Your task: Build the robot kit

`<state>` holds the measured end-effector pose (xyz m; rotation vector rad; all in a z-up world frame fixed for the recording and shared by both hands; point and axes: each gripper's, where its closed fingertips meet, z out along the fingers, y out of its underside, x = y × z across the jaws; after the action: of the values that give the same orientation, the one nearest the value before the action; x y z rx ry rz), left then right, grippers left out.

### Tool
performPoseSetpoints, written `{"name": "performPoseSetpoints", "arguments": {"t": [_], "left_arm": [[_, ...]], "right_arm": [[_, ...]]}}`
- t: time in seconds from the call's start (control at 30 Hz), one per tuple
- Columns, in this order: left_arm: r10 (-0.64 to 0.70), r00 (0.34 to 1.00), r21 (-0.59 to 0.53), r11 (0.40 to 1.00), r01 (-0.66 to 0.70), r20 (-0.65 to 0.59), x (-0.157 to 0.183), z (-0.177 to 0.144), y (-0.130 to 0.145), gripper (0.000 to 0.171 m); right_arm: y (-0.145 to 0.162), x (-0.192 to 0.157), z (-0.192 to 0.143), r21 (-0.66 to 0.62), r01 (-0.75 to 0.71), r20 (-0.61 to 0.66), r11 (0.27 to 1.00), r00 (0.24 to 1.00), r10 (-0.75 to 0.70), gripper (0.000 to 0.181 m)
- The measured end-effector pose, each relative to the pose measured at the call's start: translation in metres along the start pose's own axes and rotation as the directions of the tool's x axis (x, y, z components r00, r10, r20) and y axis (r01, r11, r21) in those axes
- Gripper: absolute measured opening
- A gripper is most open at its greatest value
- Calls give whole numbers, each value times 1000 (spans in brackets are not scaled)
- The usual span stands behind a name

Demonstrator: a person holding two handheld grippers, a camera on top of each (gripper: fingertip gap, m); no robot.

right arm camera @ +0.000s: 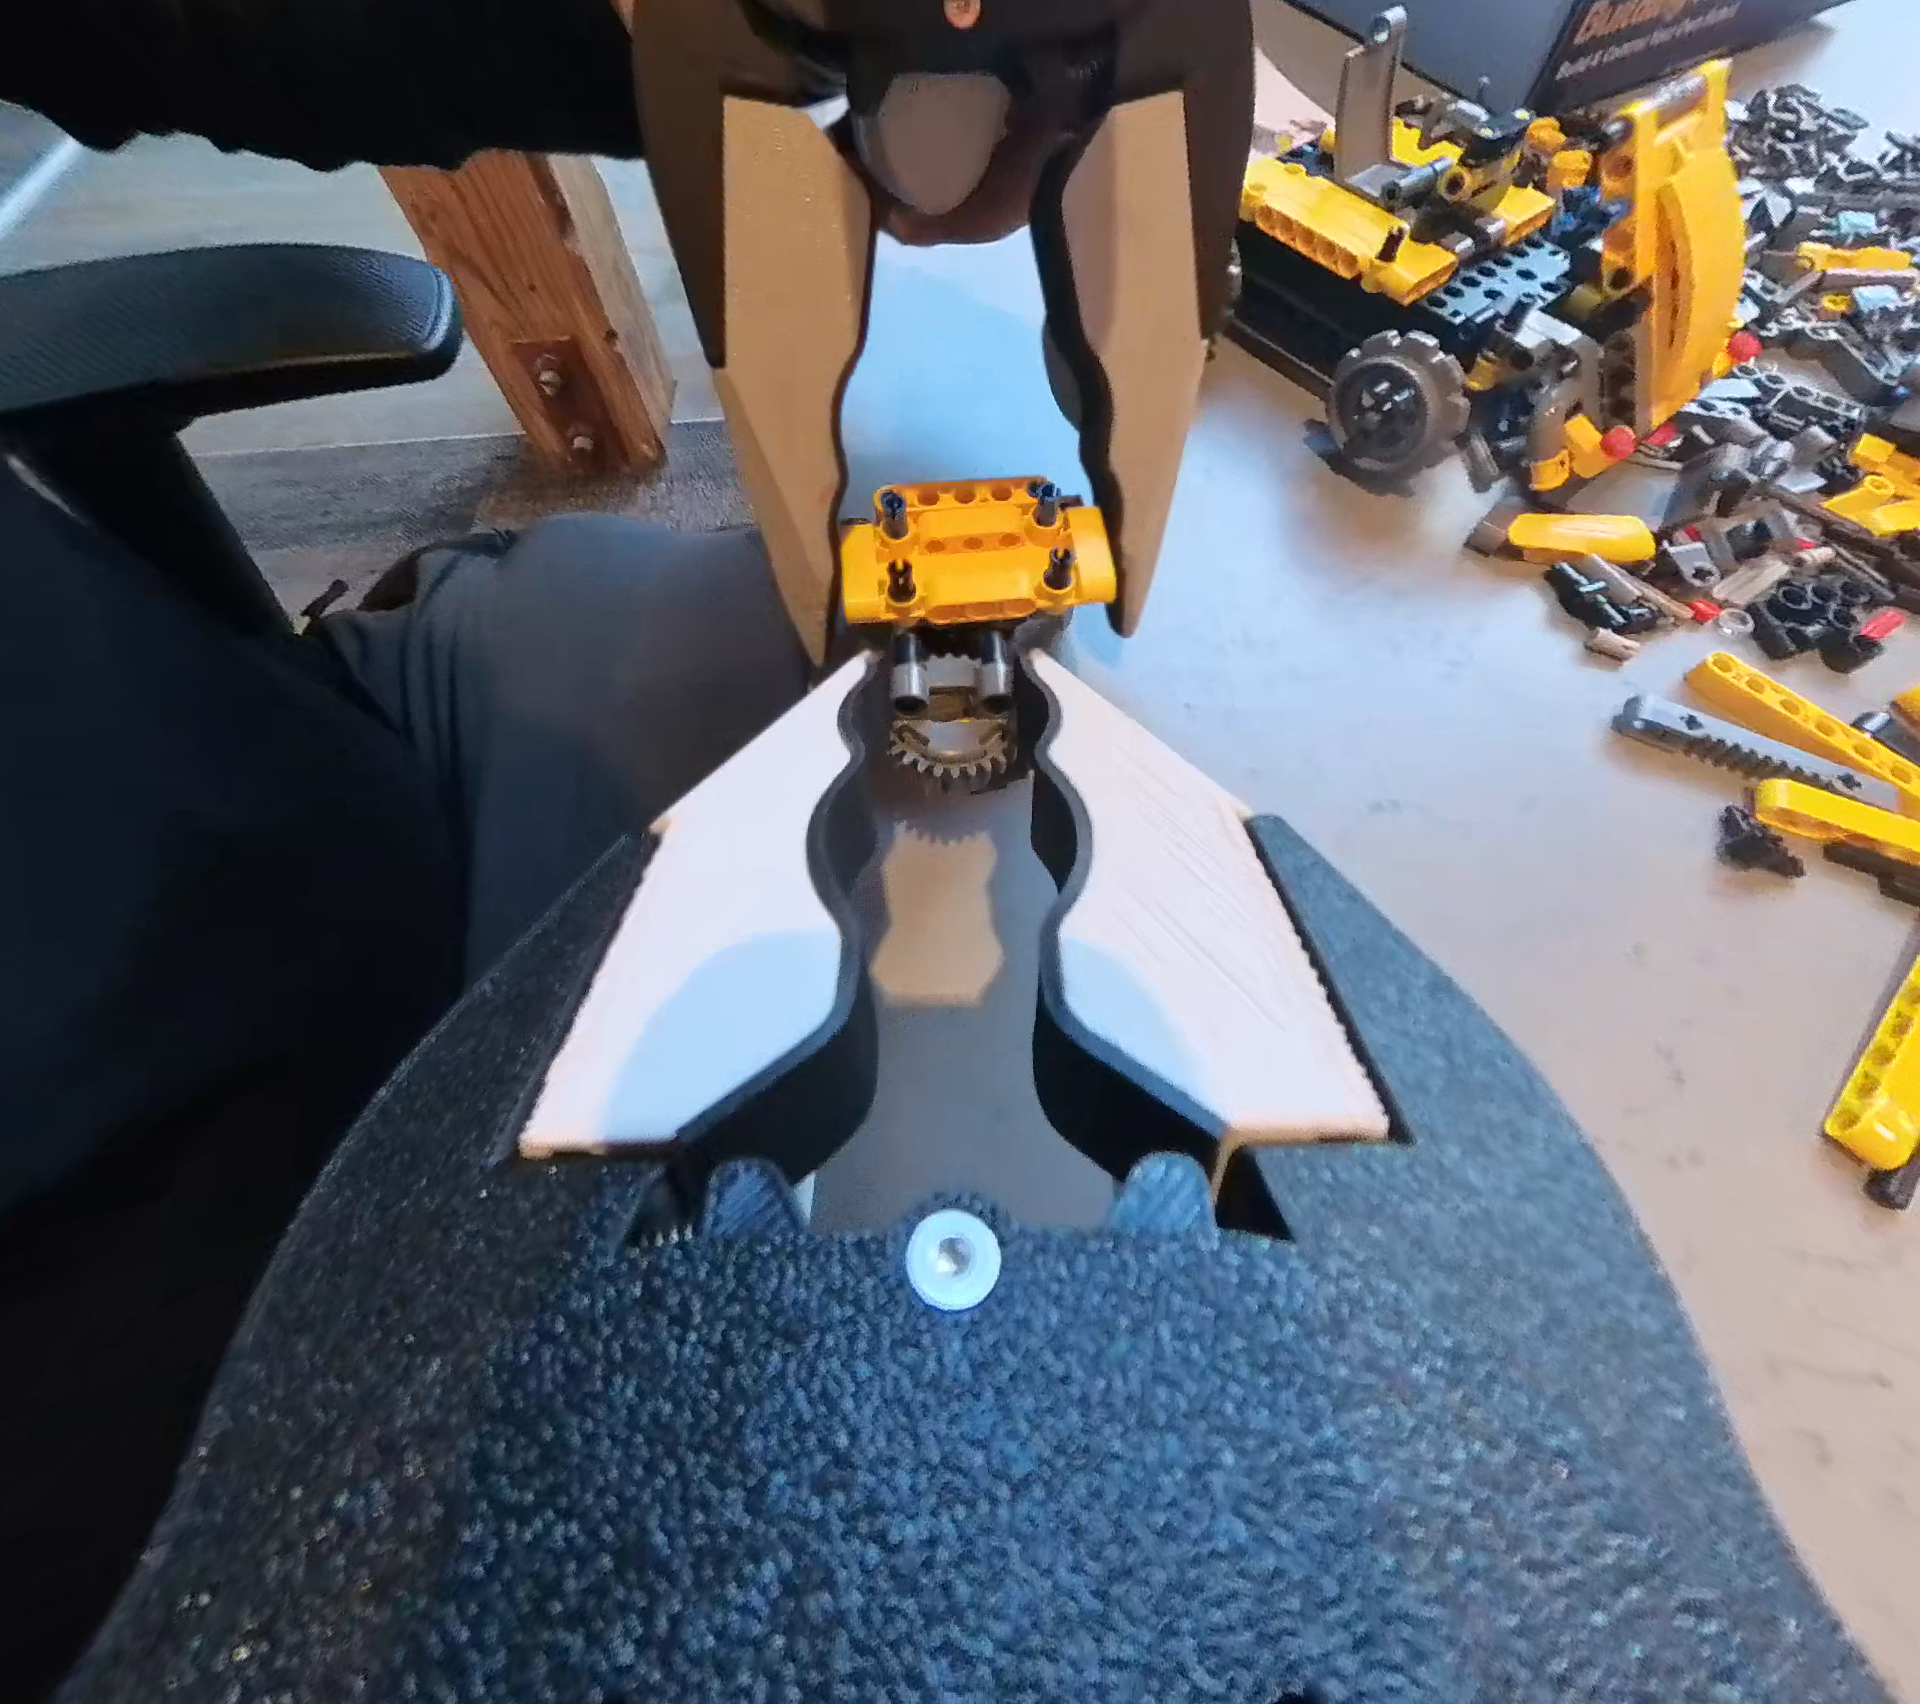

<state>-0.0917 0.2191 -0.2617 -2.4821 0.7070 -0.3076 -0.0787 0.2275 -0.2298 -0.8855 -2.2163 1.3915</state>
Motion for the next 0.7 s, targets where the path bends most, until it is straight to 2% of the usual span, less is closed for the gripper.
{"name": "performPoseSetpoints", "arguments": {"t": [0.23,0.33,0.47,0.7], "left_arm": [[75,997,27,997,-76,29,-3,5,-4,66],[123,991,160,979,-129,50,-2,1,-16,66],[86,996,340,937,-82,4,5,-4,-24,66],[101,993,393,913,-114,54,8,-2,-21,66]], "right_arm": [[6,2,5,-46,20,-29,999,999,-21,23],[-1,3,1,6,29,-38,1000,999,-28,23],[-8,0,-4,53,59,-43,997,997,-57,23],[-7,0,0,38,46,-29,998,999,-45,23]]}}
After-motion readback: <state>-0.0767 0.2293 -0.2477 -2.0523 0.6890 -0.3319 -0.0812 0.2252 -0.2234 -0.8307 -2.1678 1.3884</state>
